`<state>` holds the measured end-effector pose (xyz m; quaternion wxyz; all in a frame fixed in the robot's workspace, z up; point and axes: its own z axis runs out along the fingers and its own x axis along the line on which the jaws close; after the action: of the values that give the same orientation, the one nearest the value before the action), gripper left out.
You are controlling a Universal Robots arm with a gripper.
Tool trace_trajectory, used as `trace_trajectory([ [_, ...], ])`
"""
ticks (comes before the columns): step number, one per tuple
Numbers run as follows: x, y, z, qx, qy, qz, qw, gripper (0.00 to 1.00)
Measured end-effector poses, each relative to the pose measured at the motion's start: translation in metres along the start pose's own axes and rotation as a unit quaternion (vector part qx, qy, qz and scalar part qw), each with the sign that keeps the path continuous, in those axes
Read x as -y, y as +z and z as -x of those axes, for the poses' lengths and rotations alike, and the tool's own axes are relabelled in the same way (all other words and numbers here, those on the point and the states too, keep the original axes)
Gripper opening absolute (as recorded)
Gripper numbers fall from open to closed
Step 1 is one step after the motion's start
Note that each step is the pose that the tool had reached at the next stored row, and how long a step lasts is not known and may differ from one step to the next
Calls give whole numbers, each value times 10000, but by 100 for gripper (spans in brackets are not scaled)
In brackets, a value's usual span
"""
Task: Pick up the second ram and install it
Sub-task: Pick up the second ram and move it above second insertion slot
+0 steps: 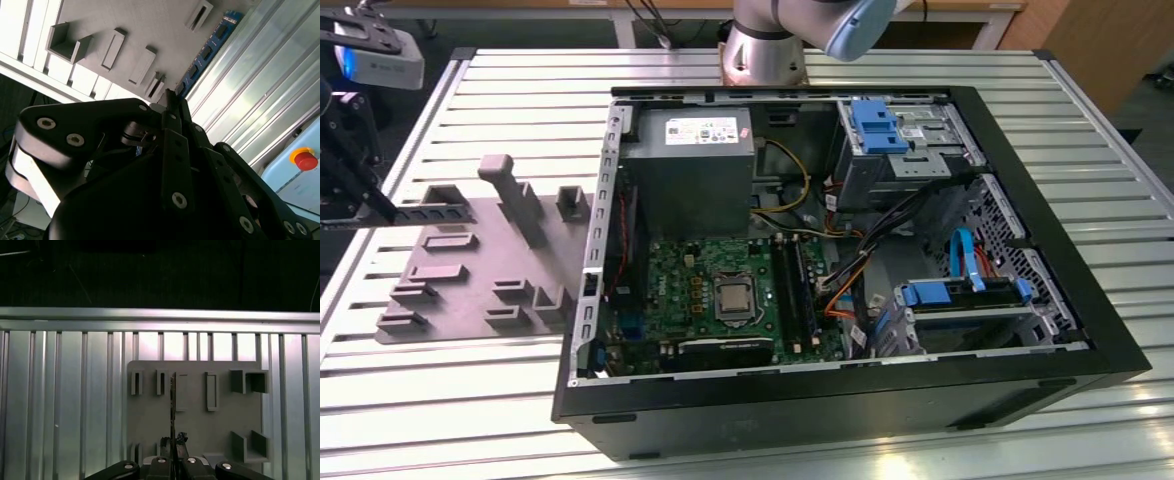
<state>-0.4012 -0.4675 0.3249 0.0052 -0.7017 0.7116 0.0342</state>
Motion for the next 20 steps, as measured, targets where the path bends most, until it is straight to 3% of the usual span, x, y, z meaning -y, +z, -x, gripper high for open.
trace_trajectory([
  [20,-13,-315,18,-1,0,0,10000,14],
])
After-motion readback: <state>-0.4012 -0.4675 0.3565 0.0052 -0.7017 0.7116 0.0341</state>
